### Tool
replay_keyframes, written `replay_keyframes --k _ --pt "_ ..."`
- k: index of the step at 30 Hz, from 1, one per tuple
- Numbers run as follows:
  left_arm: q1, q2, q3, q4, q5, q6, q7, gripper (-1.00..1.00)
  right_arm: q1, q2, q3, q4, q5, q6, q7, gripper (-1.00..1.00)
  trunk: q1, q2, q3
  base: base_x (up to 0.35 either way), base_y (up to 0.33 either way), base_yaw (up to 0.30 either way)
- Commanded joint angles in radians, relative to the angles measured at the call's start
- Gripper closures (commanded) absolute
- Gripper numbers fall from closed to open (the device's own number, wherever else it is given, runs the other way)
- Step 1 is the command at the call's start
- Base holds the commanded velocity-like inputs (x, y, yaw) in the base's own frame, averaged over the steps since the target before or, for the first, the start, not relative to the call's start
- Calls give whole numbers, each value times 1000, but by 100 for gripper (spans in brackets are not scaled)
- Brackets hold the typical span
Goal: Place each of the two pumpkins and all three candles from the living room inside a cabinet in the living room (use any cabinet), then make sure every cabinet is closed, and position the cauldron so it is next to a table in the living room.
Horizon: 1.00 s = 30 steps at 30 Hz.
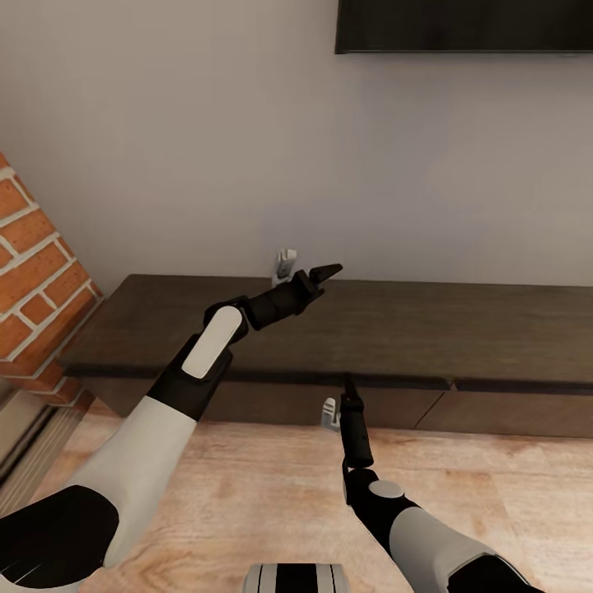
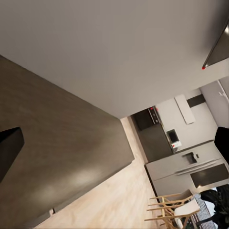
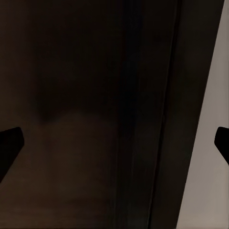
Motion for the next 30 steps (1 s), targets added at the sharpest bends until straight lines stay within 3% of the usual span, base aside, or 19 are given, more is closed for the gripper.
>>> replay_keyframes --k 1,19,20,30 --pt "0 0 0 -1 0 0 0 -100 0 0 0 0 0 0 0 -100 0 0 0 47 -39 0" --pt "0 0 -2 -6 1 0 -1 -100 0 0 0 0 -1 -1 1 -100 0 0 0 7 -7 0" --pt "0 0 -2 -6 1 0 -1 -100 0 0 0 0 -1 -2 1 100 0 0 0 24 -31 0" --pt "0 0 -1 -6 1 1 -1 -100 -1 0 0 0 -3 -3 0 100 0 0 0 2 -3 0"
